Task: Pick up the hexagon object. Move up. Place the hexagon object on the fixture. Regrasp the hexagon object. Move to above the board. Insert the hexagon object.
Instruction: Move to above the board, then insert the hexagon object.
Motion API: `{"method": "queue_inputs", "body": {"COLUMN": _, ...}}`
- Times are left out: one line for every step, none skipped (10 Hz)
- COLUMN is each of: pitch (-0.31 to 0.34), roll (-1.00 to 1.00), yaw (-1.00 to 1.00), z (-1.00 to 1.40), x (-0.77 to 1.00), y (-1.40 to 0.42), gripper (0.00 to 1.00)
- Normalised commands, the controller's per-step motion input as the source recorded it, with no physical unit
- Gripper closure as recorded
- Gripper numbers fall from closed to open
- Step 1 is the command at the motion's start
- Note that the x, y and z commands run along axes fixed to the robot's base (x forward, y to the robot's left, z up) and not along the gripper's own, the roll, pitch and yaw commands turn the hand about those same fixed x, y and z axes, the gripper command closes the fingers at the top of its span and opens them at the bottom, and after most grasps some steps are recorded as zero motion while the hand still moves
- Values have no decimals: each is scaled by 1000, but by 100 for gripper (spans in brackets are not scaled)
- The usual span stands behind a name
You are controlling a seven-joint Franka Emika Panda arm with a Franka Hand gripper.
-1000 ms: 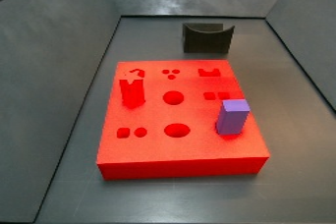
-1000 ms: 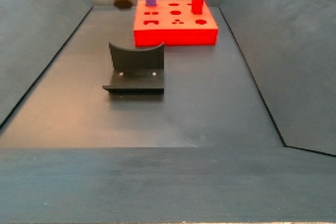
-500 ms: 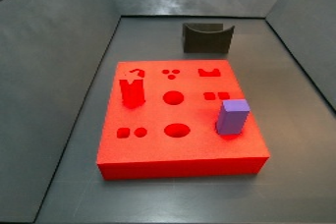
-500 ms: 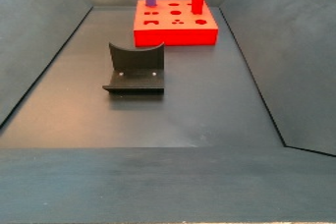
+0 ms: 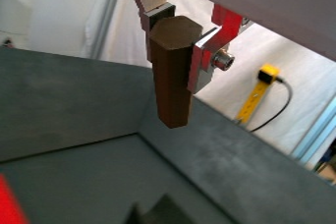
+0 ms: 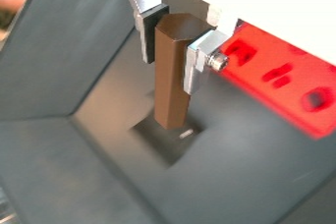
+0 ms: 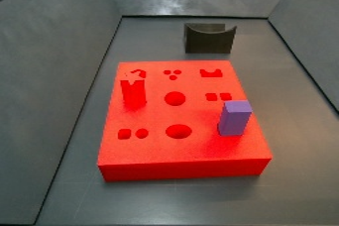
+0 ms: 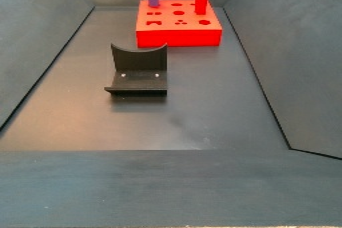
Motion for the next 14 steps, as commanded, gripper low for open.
{"method": "queue_inputs", "body": {"pitch": -83, "roll": -1000, "yaw": -57, "z": 241, "x": -822, "y": -1000, "gripper": 100}}
{"method": "queue_inputs", "body": {"pitch": -86, "roll": -1000, "yaw": -63, "z": 236, "x": -874, "y": -1000, "gripper": 100}}
{"method": "queue_inputs", "body": {"pitch": -86, "roll": -1000, "yaw": -67, "z": 193, "x": -732, "y": -803, "gripper": 100}}
{"method": "queue_inputs", "body": {"pitch": -94, "roll": -1000, "yaw": -68, "z": 102, "x": -439, "y": -406, "gripper": 100}}
{"method": "queue_inputs", "body": {"pitch": -93, "roll": -1000, "yaw": -71, "z": 60, "x": -315, "y": -257, "gripper": 100}}
{"method": "queue_inputs", "body": {"pitch": -87, "roll": -1000, "yaw": -70, "z": 32, "x": -178, "y": -108, "gripper": 100}}
{"method": "queue_inputs", "body": {"pitch": -93, "roll": -1000, "yaw": -74, "z": 19, "x": -125, "y": -58, "gripper": 100}}
{"method": "queue_inputs", "body": {"pitch": -82, "roll": -762, "yaw": -48, "z": 6, "x": -94, "y": -7, "gripper": 100}}
{"method": "queue_inputs", "body": {"pitch": -78, "roll": -617, "yaw": -42, "z": 6, "x": -83, "y": 6, "gripper": 100}}
{"method": "queue_inputs", "body": {"pitch": -66, "roll": -375, "yaw": -24, "z": 5, "x": -67, "y": 8, "gripper": 100}}
{"method": "queue_inputs", "body": {"pitch": -53, "roll": -253, "yaw": -17, "z": -1, "x": -51, "y": 9, "gripper": 100}}
{"method": "queue_inputs", "body": {"pitch": 0, "roll": 0, "yaw": 0, "z": 0, "x": -40, "y": 0, "gripper": 100}}
{"method": "queue_inputs", "body": {"pitch": 0, "roll": 0, "yaw": -117, "z": -14, "x": -309, "y": 0, "gripper": 100}}
{"method": "queue_inputs", "body": {"pitch": 0, "roll": -11, "yaw": -151, "z": -174, "x": -360, "y": 177, "gripper": 100}}
